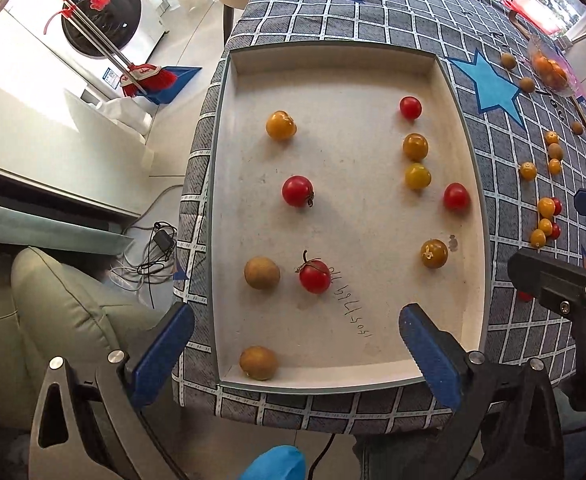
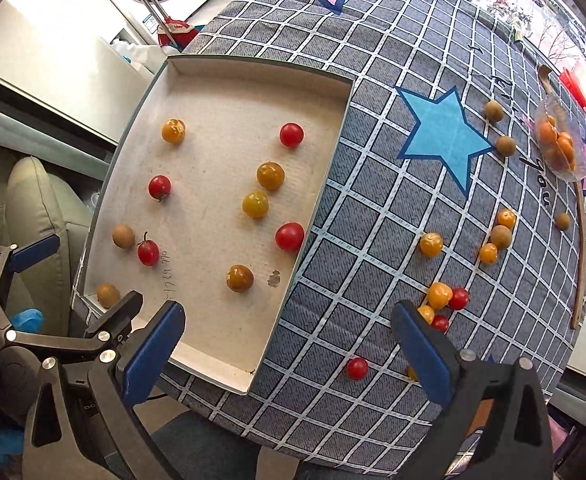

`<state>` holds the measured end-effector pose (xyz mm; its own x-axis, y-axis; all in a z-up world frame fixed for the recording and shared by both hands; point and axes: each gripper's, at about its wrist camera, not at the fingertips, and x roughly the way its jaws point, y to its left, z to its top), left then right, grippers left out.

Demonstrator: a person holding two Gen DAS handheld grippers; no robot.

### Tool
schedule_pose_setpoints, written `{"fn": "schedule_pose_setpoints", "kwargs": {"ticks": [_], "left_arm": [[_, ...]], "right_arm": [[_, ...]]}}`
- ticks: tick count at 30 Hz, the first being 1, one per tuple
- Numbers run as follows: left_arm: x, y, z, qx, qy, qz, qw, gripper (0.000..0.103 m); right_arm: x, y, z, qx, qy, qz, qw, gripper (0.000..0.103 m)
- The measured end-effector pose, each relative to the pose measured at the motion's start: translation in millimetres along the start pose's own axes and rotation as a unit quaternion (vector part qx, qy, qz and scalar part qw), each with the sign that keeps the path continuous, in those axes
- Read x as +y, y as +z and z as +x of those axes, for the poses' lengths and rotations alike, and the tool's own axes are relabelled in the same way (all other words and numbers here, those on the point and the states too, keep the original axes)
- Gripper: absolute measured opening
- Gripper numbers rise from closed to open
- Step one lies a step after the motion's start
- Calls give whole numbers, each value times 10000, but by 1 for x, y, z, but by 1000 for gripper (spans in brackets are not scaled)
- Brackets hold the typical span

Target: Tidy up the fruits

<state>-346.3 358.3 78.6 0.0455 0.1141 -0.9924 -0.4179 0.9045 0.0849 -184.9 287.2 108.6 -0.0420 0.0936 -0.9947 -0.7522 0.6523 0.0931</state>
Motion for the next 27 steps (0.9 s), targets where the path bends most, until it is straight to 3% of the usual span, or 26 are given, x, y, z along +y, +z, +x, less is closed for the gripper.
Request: {"fn": "schedule_pose_setpoints", "kwargs": {"ticks": [27], "left_arm": [[-11,-5,-1,56,21,189,9998,103]], "right_arm": [[6,0,-1,-39,-25,32,10000,103]]}}
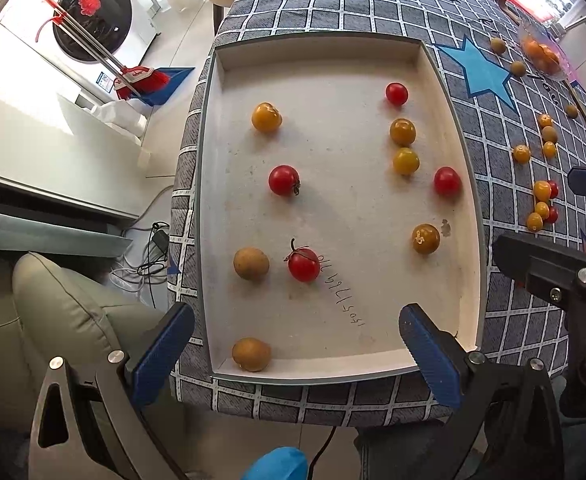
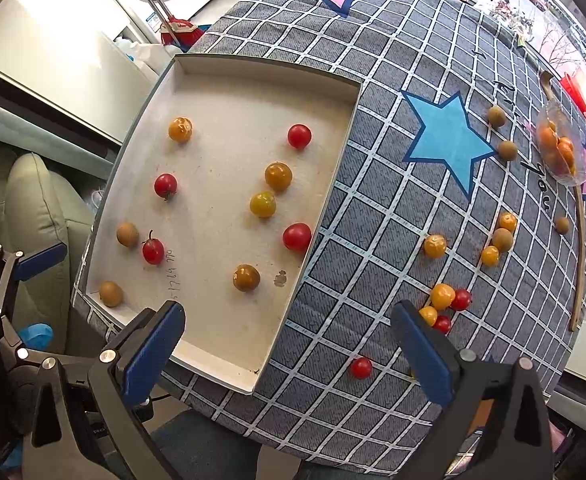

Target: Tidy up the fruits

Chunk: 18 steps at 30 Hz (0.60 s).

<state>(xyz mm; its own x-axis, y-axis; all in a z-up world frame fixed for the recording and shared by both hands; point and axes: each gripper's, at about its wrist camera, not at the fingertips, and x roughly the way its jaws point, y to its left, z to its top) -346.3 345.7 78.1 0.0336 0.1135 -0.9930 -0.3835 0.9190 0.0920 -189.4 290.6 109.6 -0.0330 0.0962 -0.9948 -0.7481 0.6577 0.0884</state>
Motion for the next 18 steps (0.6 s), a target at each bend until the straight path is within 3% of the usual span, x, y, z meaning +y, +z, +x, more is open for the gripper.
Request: {"fn": "schedule_pose_setpoints", "kwargs": {"ticks": [18], "left_arm": [[-6,0,-4,7,-19,39,10000,103]], "right_arm": [[3,-1,-1,-59,-89,-44,9999,103]]}}
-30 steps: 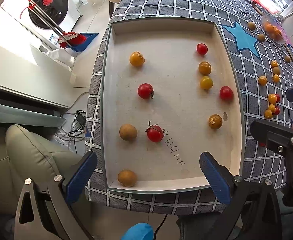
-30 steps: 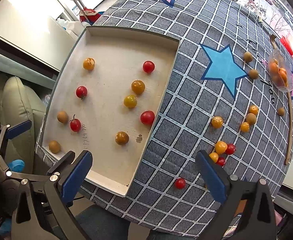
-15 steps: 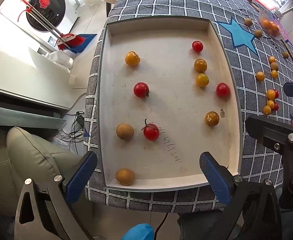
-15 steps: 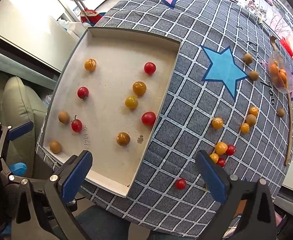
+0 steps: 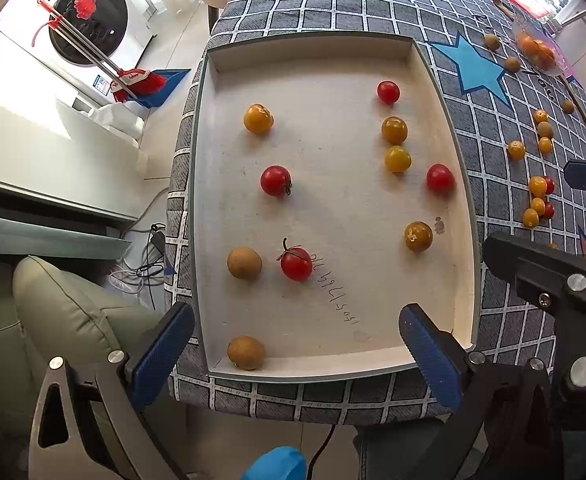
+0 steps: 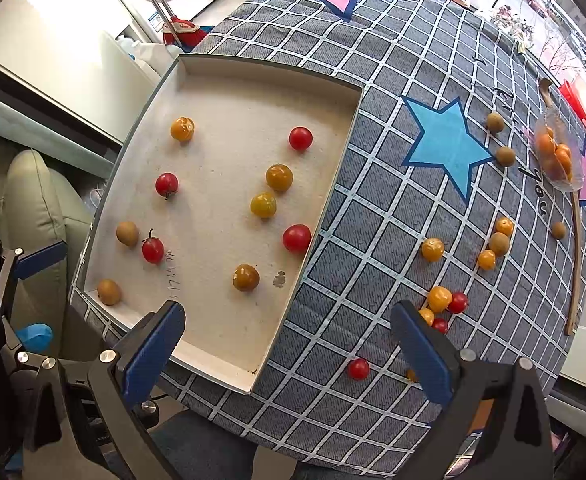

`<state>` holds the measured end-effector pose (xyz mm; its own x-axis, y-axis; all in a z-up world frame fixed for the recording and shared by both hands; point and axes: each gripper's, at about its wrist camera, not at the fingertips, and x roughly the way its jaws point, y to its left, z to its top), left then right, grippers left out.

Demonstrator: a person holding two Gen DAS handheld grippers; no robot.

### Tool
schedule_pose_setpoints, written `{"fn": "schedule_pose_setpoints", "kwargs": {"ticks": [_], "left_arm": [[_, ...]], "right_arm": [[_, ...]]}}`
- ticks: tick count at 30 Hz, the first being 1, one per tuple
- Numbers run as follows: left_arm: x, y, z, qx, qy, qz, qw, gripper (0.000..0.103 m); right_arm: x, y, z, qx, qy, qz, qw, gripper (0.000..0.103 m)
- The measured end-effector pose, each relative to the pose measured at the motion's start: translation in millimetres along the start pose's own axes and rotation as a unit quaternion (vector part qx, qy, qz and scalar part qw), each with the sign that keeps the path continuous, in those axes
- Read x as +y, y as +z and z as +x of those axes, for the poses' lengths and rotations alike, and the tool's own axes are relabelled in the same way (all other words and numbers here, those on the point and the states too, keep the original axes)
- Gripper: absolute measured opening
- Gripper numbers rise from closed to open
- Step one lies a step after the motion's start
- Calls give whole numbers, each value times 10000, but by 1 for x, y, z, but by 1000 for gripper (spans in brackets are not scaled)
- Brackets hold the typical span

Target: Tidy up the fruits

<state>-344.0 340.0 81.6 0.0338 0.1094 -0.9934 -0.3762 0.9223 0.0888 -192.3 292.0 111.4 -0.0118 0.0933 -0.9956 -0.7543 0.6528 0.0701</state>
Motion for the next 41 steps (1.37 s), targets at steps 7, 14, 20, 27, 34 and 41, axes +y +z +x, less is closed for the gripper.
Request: {"fn": "schedule_pose_setpoints", "kwargs": {"ticks": [7,14,20,27,34,41], "left_arm": [[0,-2,1,11,1,47,10000,103],[-1,-1,1,14,8,44,10000,103],[-1,-2,2,42,-14,64,10000,103],[-3,-2,4,66,-5,98,9999,103],[-1,-3,6,106,-42,40,9999,103],[-4,-4,1,-29,-82,135,9999,103]], "right_arm": [[1,0,1,0,-32,14,10000,103],[1,0,1,-11,-41,21,10000,103],[1,0,1,-19,-41,25,10000,103],[1,-1,1,-26,-42,31,10000,103],[1,-2,2,-34,-28,13,10000,103],[0,-3,2,-32,-2,41,10000,103]]}}
